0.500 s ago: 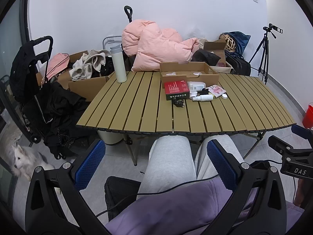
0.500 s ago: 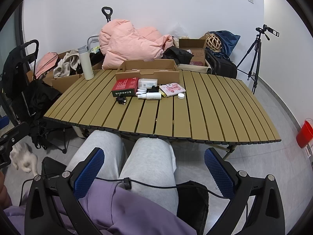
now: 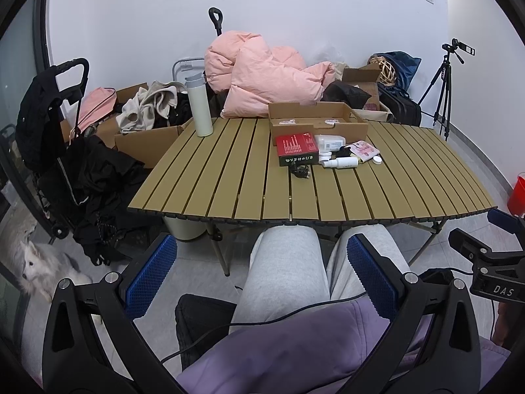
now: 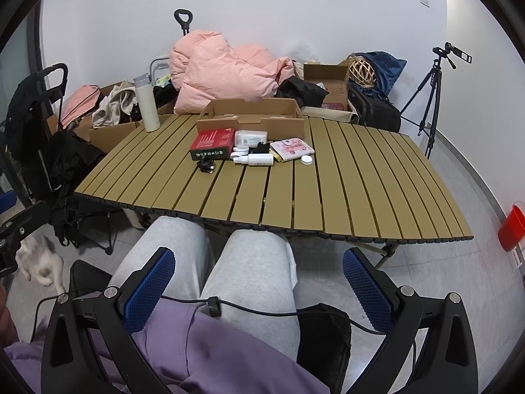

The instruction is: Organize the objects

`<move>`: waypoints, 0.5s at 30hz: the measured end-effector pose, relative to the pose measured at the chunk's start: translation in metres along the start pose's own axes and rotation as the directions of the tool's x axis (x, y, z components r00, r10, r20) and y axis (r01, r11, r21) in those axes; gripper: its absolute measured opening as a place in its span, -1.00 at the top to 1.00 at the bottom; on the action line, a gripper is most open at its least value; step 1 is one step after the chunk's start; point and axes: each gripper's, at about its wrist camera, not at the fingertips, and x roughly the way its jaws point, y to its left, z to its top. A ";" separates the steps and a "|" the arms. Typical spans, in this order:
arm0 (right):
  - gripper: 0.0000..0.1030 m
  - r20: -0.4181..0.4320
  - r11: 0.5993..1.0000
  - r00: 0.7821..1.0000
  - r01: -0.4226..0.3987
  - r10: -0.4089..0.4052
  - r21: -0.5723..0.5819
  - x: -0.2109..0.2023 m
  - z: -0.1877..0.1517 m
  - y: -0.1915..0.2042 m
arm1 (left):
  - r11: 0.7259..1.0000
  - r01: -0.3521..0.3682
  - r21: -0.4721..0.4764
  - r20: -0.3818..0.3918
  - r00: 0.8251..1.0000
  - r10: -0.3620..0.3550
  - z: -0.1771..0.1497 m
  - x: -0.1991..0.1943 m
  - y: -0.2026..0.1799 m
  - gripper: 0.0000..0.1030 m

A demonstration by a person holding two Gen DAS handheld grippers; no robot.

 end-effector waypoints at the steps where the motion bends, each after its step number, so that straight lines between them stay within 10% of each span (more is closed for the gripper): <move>1: -1.00 0.008 1.000 1.000 -0.009 0.009 -0.001 -0.001 0.000 0.000 | 1.000 0.001 0.000 0.000 1.000 -0.001 0.000 0.000 0.000 -1.00; 15: -1.00 0.063 0.995 0.993 -0.100 0.101 -0.014 0.015 -0.003 -0.001 | 1.000 0.028 0.009 -0.068 0.997 -0.028 0.005 0.029 -0.007 -1.00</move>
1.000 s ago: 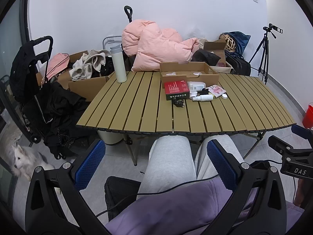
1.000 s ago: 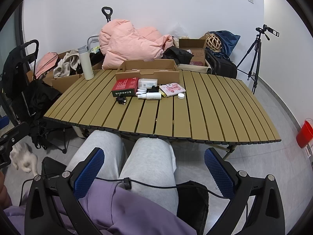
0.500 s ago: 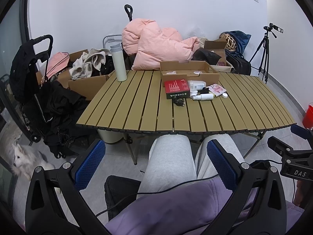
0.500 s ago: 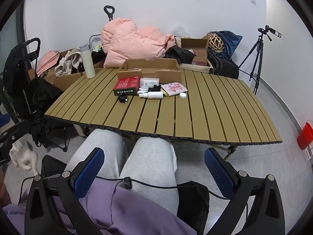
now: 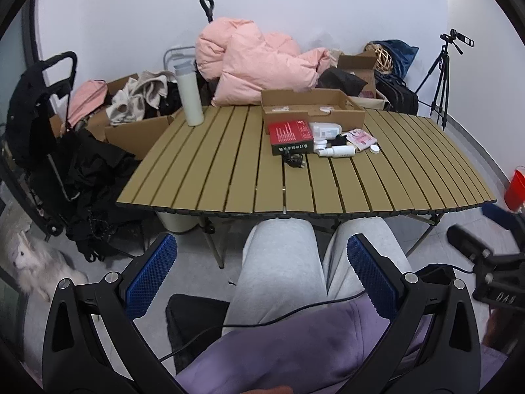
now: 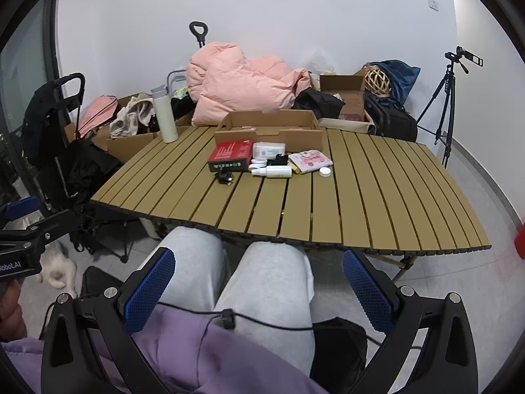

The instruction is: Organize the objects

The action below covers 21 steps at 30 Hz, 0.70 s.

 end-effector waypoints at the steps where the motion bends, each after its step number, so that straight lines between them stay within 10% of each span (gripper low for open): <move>1: -1.00 -0.013 0.999 0.999 -0.033 0.033 -0.011 0.008 -0.001 -0.001 | 1.000 -0.003 0.003 -0.010 1.000 0.003 0.002 0.007 -0.001 -1.00; 4: -1.00 -0.188 0.995 0.977 -0.102 0.101 0.007 0.053 -0.012 -0.009 | 1.000 -0.002 0.019 -0.054 0.999 0.003 0.008 0.032 -0.005 -1.00; 12: -0.98 -0.255 0.999 0.967 0.032 -0.028 0.012 0.117 -0.004 -0.032 | 1.000 0.025 0.011 -0.173 0.985 -0.023 0.031 0.113 -0.001 -1.00; 16: -0.14 -0.294 1.000 0.956 -0.008 0.015 0.027 0.157 0.019 -0.046 | 0.981 0.149 -0.126 -0.155 0.974 -0.168 0.055 0.159 0.016 -1.00; 21: -0.14 -0.243 0.990 0.963 -0.099 0.120 0.097 0.202 0.065 -0.053 | 0.984 0.163 -0.073 -0.203 0.963 -0.175 0.095 0.230 0.014 -1.00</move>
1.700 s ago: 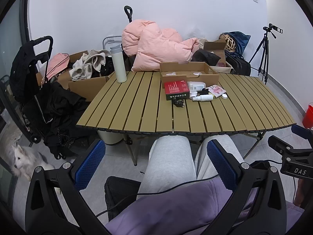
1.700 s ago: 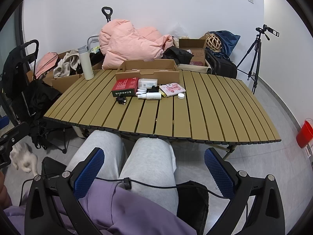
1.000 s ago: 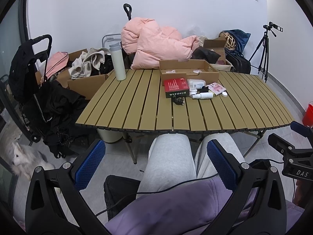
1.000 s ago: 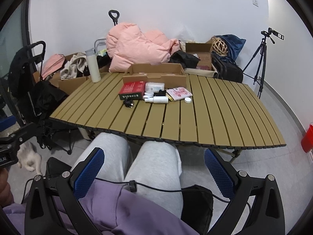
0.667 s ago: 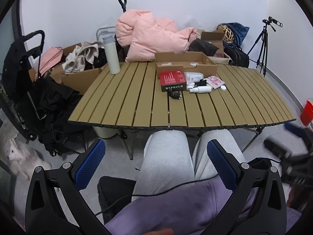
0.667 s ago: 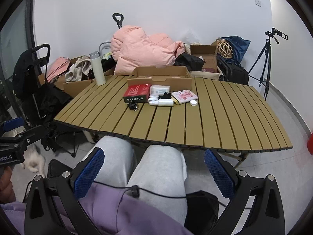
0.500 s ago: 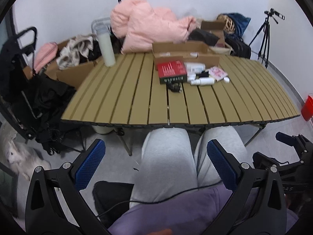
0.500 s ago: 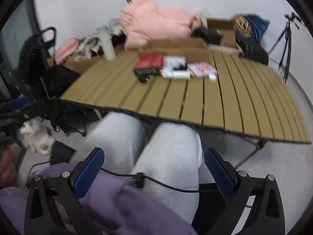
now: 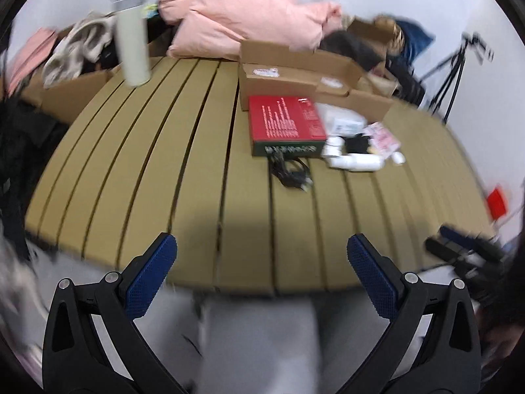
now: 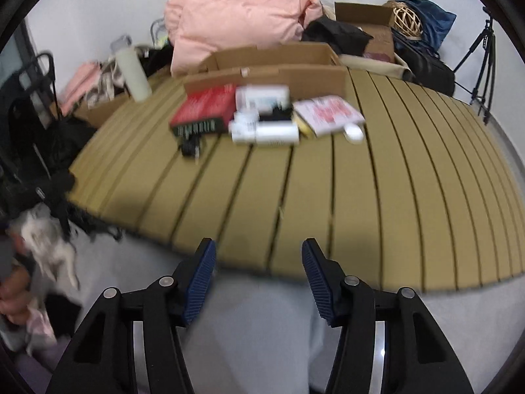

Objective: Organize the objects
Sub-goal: 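Reach to the red box and close the left gripper on it, then carry the red box into the cardboard tray and open the left gripper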

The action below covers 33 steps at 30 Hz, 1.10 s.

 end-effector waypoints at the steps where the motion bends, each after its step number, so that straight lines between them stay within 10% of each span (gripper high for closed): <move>1: -0.14 -0.009 1.000 1.000 -0.024 0.024 0.014 0.011 0.015 0.000 | 1.000 -0.014 0.019 0.016 1.000 0.013 0.009 0.010 0.000 -1.00; 8: -0.13 -0.022 0.992 0.992 -0.125 0.125 0.011 0.101 0.109 0.016 | 0.978 0.204 -0.037 -0.009 0.979 -0.205 0.080 0.097 0.022 -0.84; 13: 0.32 -0.059 0.987 0.986 -0.155 0.157 0.032 0.158 0.139 0.025 | 0.967 0.251 -0.050 -0.072 0.964 -0.254 0.095 0.142 0.028 0.10; 17: 0.39 -0.094 0.982 0.978 -0.178 0.184 0.070 0.183 0.145 0.026 | 0.955 0.272 -0.116 -0.050 0.959 -0.279 0.098 0.141 0.036 0.20; 27: 0.41 0.038 0.985 0.984 -0.172 0.172 0.015 0.084 0.170 0.037 | 0.941 0.336 -0.031 0.068 0.940 -0.333 0.141 0.057 0.003 0.20; 33: 0.41 0.086 0.990 0.986 -0.143 0.141 0.008 0.084 0.239 0.024 | 0.926 0.375 -0.033 0.061 0.926 -0.373 0.211 0.089 0.001 0.20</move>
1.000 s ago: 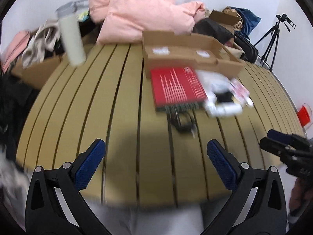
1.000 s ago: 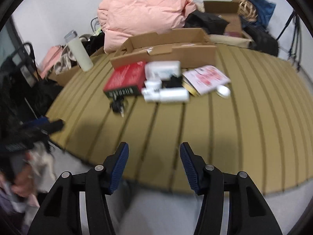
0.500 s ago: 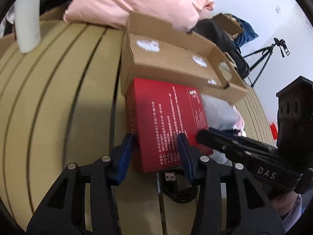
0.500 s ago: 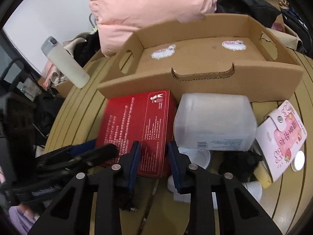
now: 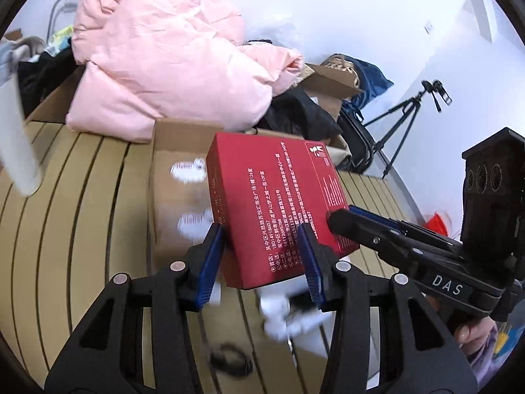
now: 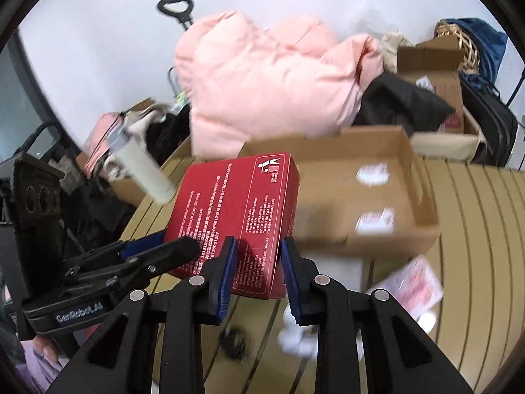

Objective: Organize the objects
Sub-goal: 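Carry the red box into the cardboard tray and open the left gripper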

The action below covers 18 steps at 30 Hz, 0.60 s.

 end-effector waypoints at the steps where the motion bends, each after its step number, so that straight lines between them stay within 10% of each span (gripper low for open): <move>1: 0.41 -0.004 1.000 1.000 0.002 -0.002 0.003 0.007 0.010 -0.004 | 1.000 0.003 -0.007 -0.015 1.000 -0.003 0.012 0.012 0.007 0.20; 5: 0.42 -0.062 0.999 0.998 0.021 -0.019 0.029 0.071 0.060 -0.023 | 0.991 -0.136 0.008 -0.040 0.990 0.136 0.054 0.070 0.036 0.13; 9: 0.44 -0.233 0.998 0.971 0.061 -0.056 0.014 0.173 0.076 -0.034 | 0.934 -0.355 0.042 -0.126 0.926 0.357 0.068 0.132 0.068 0.08; 13: 0.44 -0.298 0.999 0.954 0.031 -0.026 0.012 0.198 0.067 -0.047 | 0.939 -0.338 0.064 -0.071 0.937 0.342 0.059 0.138 0.067 -0.16; 15: 0.42 -0.252 0.996 0.965 0.066 -0.079 -0.062 0.181 0.068 -0.055 | 0.909 -0.391 0.146 -0.038 0.915 0.401 0.052 0.144 0.058 -0.20; 17: 0.22 -0.195 0.983 0.969 0.126 -0.151 -0.132 0.167 0.071 -0.066 | 0.863 -0.450 0.229 -0.018 0.884 0.466 0.046 0.154 0.053 -0.21; 18: -0.20 -0.166 0.975 0.968 0.161 -0.186 -0.153 0.161 0.073 -0.073 | 0.859 -0.452 0.239 -0.017 0.883 0.469 0.045 0.155 0.052 -0.21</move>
